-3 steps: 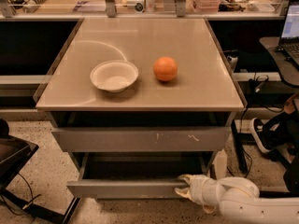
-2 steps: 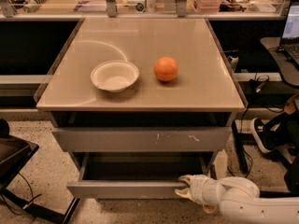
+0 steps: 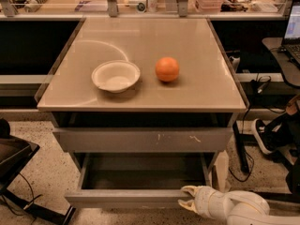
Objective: Open middle drawer
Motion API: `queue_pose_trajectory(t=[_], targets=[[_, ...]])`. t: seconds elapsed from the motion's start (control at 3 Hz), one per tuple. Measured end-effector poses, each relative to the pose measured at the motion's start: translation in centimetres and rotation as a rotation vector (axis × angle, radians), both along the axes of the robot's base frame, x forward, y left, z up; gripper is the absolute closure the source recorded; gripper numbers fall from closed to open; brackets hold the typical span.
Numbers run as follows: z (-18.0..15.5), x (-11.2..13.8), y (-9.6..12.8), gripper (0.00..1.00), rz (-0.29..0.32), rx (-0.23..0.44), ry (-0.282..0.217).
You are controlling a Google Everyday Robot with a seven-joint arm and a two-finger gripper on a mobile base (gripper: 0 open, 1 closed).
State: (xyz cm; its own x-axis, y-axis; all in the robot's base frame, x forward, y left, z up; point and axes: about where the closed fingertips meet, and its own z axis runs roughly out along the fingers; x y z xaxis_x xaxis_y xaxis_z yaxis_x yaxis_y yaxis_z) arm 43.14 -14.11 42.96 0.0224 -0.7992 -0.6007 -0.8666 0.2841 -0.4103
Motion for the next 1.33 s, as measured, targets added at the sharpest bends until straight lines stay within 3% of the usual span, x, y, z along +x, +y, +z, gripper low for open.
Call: queue_pose_trajectory(t=[1.33], targets=[[0.1,-2.8,0.5,1.0,0.071,-0.002,-0.027]])
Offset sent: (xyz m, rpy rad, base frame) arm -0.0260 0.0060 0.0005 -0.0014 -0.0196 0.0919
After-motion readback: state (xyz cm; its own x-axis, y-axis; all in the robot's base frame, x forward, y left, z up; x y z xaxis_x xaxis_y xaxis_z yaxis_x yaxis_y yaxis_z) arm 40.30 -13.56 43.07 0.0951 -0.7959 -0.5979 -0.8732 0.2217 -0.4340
